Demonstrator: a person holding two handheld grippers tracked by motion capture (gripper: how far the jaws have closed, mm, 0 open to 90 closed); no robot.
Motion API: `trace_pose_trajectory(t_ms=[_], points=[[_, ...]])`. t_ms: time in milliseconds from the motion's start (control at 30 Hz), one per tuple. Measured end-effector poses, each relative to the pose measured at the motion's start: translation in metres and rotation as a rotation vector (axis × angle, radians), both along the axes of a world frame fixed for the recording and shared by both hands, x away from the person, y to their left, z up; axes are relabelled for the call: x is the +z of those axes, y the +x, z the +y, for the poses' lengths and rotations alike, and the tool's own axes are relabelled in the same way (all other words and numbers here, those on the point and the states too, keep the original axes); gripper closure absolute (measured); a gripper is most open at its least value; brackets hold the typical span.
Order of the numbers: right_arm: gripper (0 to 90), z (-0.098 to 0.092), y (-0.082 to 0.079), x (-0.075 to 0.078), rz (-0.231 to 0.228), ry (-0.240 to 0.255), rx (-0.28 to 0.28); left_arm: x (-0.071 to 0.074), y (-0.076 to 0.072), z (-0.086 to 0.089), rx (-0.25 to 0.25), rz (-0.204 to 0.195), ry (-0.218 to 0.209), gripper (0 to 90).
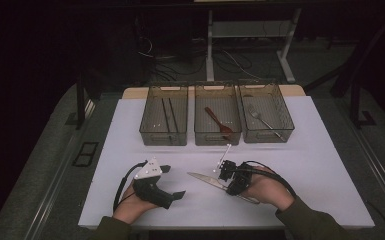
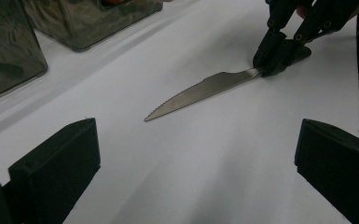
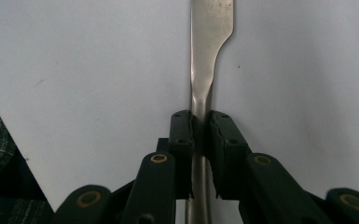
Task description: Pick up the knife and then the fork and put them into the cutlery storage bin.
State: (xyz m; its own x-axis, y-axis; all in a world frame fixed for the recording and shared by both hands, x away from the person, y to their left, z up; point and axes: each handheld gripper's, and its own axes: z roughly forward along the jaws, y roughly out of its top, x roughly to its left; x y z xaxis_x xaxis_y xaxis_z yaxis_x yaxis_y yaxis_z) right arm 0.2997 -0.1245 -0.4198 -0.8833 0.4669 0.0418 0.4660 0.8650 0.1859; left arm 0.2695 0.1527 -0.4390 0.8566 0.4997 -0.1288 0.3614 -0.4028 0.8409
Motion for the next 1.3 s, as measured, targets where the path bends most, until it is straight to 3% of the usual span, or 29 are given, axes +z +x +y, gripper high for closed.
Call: trace_pose_trajectory(t_ms=[133,300,567,733,967,1300], points=[[79.1,0.001,-0.002,0.0,-0.017,-0.011,0.017,0.0,0.0,0.0,0.001,-0.001,0.0,0.0],[79.0,-0.007,0.002,0.001,0.024,0.05,0.004,0.0,0.0,0.001,0.005,0.0,-0.006,0.0],[79.0,-0.017,0.006,0.003,0.026,0.11,-0.022,0.001,0.0,0.002,0.006,-0.004,-0.004,0.0],[79.0,-0.031,0.013,0.008,0.003,0.193,-0.04,0.002,0.0,0.004,0.009,-0.003,-0.004,0.0],[79.2,-0.052,0.022,0.016,0.003,0.342,-0.132,0.002,0.0,0.004,0.01,-0.006,-0.008,0.0],[79.4,-0.08,0.034,0.023,-0.049,0.47,-0.195,0.002,0.0,0.004,0.013,-0.007,-0.011,0.0]])
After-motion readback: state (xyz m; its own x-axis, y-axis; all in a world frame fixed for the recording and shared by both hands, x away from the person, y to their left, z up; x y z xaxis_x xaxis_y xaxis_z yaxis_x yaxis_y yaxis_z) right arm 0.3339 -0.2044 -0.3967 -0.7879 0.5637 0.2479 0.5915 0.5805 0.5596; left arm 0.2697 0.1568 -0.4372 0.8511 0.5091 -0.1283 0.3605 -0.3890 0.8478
